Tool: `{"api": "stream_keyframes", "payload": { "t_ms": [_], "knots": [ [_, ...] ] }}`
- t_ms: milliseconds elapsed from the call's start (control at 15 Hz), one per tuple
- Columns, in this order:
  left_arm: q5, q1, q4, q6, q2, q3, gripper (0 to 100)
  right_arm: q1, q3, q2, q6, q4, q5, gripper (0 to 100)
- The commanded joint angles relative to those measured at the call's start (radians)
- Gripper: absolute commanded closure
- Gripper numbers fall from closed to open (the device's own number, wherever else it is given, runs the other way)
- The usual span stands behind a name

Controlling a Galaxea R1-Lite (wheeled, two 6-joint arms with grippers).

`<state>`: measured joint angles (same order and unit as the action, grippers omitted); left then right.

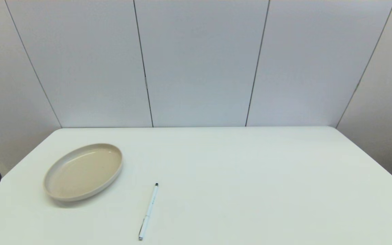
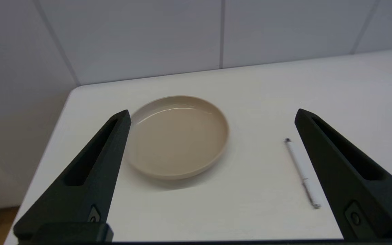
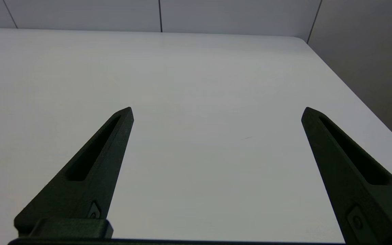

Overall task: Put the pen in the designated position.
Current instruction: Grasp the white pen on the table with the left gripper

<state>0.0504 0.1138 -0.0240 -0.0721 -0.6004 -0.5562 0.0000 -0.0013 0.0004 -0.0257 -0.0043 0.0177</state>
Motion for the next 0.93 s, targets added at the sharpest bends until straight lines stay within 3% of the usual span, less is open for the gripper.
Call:
{"api": "stream_keyframes", "payload": {
  "t_ms": [67, 533, 667, 933],
  "knots": [
    [0.114, 0.041, 0.006, -0.014, -0.13, -0.041, 0, 0.0, 0.0, 0.001, 0.0, 0.0, 0.001, 0],
    [0.118, 0.224, 0.01, -0.072, -0.289, -0.071, 0, 0.0, 0.0, 0.001, 0.0, 0.0, 0.001, 0],
    [0.066, 0.288, 0.036, -0.071, -0.337, -0.068, 0, 0.0, 0.0, 0.001, 0.0, 0.0, 0.001, 0],
    [-0.139, 0.429, 0.081, -0.025, -0.414, -0.067, 0, 0.0, 0.0, 0.001, 0.0, 0.0, 0.001, 0]
  ]
}}
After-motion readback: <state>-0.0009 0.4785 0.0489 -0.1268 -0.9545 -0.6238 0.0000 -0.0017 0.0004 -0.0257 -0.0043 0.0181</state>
